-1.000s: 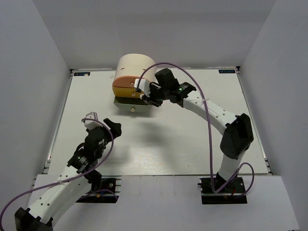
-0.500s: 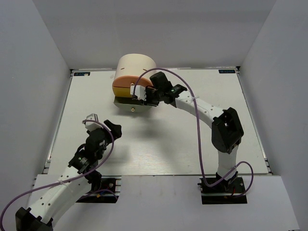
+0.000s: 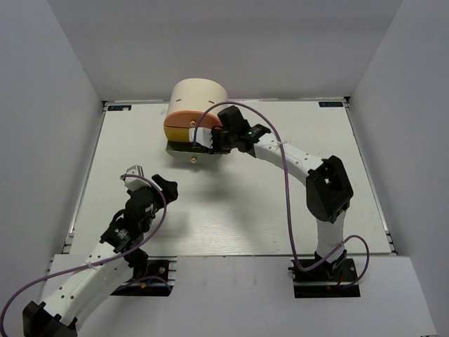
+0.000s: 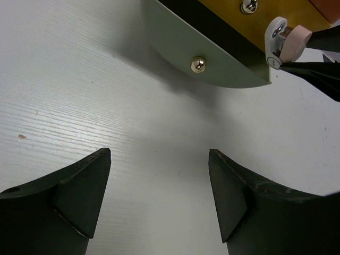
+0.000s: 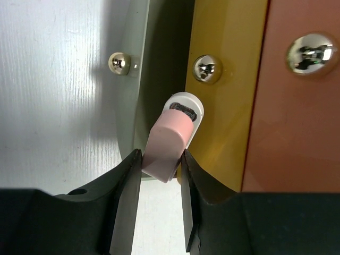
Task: Sort the stationery into containers
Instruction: Place the pen in the drawer.
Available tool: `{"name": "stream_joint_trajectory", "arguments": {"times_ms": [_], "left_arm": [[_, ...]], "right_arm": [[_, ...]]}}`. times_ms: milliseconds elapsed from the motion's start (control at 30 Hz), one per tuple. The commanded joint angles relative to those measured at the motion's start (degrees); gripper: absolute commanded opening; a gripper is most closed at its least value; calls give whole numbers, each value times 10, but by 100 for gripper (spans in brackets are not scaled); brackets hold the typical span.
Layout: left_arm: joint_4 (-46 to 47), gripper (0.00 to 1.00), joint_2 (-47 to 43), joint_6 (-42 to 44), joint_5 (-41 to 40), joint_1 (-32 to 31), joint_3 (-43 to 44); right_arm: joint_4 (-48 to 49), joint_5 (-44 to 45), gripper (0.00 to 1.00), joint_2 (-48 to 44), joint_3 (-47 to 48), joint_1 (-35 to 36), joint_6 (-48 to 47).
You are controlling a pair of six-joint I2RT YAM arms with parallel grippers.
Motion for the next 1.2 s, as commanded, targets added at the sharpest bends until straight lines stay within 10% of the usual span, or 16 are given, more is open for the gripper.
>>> {"name": "stream_joint_trajectory", "arguments": {"times_ms": [0,367,767,1000,1167], "left_arm": [[1,83,-6,-3,5,3,-2],[-9,83,-11,-3,10,3,-2],[91,72,76,17,42,3,-12],[206,30,238,65,74,10,20],[253,28,400,106,86,10,93]], "right_arm": [[17,-7,14,9,-7,0,-20],[17,-8,52,11,-19,1,-11],[0,-32,58,-54,-41,-1,34],[-36,-57,15,-111,-40,-9,129],[-50,-60,13,-142,-66,-30,189]]}}
